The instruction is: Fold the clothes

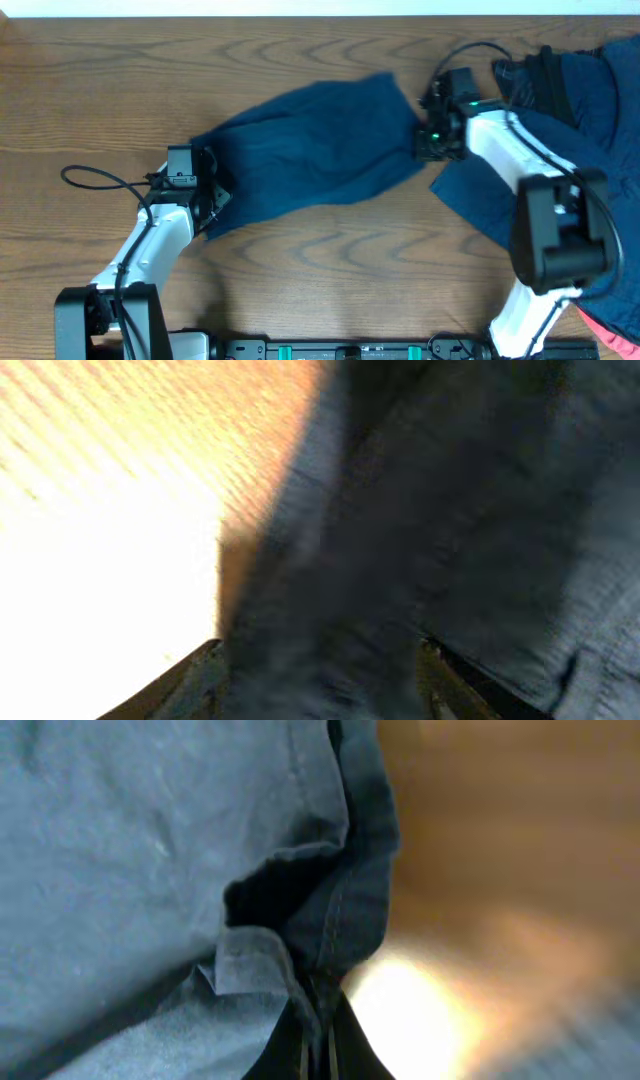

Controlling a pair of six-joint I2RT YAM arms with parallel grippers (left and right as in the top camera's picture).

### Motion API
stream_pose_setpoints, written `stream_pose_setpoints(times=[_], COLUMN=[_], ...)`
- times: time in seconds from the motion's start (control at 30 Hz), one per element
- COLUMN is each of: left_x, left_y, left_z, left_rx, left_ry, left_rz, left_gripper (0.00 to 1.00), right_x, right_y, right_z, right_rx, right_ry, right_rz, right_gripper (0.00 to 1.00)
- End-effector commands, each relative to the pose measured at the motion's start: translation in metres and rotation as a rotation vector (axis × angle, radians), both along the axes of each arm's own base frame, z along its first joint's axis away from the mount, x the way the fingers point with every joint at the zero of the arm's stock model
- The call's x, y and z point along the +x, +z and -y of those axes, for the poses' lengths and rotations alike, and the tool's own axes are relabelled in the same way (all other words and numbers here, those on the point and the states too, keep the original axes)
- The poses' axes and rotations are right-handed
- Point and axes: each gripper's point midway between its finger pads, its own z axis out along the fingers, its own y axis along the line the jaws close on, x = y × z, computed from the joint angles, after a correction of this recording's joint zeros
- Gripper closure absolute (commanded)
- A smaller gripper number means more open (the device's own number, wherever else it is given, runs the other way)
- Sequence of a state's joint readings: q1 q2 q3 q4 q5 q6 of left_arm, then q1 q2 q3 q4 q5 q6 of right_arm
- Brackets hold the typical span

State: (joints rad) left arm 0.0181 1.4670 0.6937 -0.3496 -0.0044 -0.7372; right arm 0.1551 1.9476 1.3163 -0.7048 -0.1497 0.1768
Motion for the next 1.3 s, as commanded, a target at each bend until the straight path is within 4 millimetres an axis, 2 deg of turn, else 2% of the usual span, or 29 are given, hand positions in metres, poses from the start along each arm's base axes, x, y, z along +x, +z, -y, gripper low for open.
stream_pose_setpoints(times=[0.0, 0.1, 0.2, 0.3, 0.37, 0.53, 0.63, 0.87, 1.03, 1.17, 1.23, 1.27], left_x=[0.000, 0.000, 0.005, 0.012, 0.012, 0.013, 0.013, 0.024, 0.035, 0.035, 0.032, 0.031], left_y=[0.017, 0.037, 0.061, 0.081, 0.083, 0.064, 0.043, -0.003, -0.024, -0.039, -0.046, -0.049], left_z=[0.016, 0.018, 0.017, 0.016, 0.016, 0.016, 0.016, 0.015, 0.021, 0.024, 0.026, 0.029], left_rx=[-0.076, -0.076, -0.054, -0.029, -0.026, -0.010, -0.017, -0.026, -0.065, -0.095, -0.111, -0.126], left_ry=[-0.074, -0.088, -0.114, -0.141, -0.144, -0.186, -0.185, -0.181, -0.181, -0.168, -0.159, -0.164], left_rz=[0.047, 0.101, 0.189, 0.272, 0.280, 0.219, 0.158, 0.077, 0.076, 0.050, 0.029, 0.022], left_gripper=[0.40, 0.40, 0.39, 0.30, 0.27, 0.17, 0.14, 0.12, 0.12, 0.14, 0.22, 0.31], right_x=[-0.009, -0.024, -0.029, -0.027, -0.026, -0.024, -0.024, -0.025, -0.025, -0.025, -0.025, -0.025], right_y=[0.015, 0.014, 0.013, 0.014, 0.014, 0.014, 0.014, 0.014, 0.014, 0.014, 0.014, 0.014], right_z=[0.024, 0.030, 0.031, 0.031, 0.030, 0.030, 0.030, 0.030, 0.030, 0.030, 0.030, 0.030], right_rx=[-0.124, -0.157, -0.161, -0.159, -0.159, -0.157, -0.157, -0.158, -0.157, -0.157, -0.158, -0.157], right_ry=[-0.046, -0.047, -0.045, -0.046, -0.046, -0.047, -0.047, -0.046, -0.046, -0.046, -0.046, -0.046], right_rz=[0.001, -0.054, -0.074, -0.065, -0.063, -0.055, -0.056, -0.058, -0.059, -0.059, -0.059, -0.059], right_gripper=[0.99, 0.99, 0.99, 0.99, 0.99, 0.99, 0.97, 0.92, 0.93, 0.93, 0.93, 0.93])
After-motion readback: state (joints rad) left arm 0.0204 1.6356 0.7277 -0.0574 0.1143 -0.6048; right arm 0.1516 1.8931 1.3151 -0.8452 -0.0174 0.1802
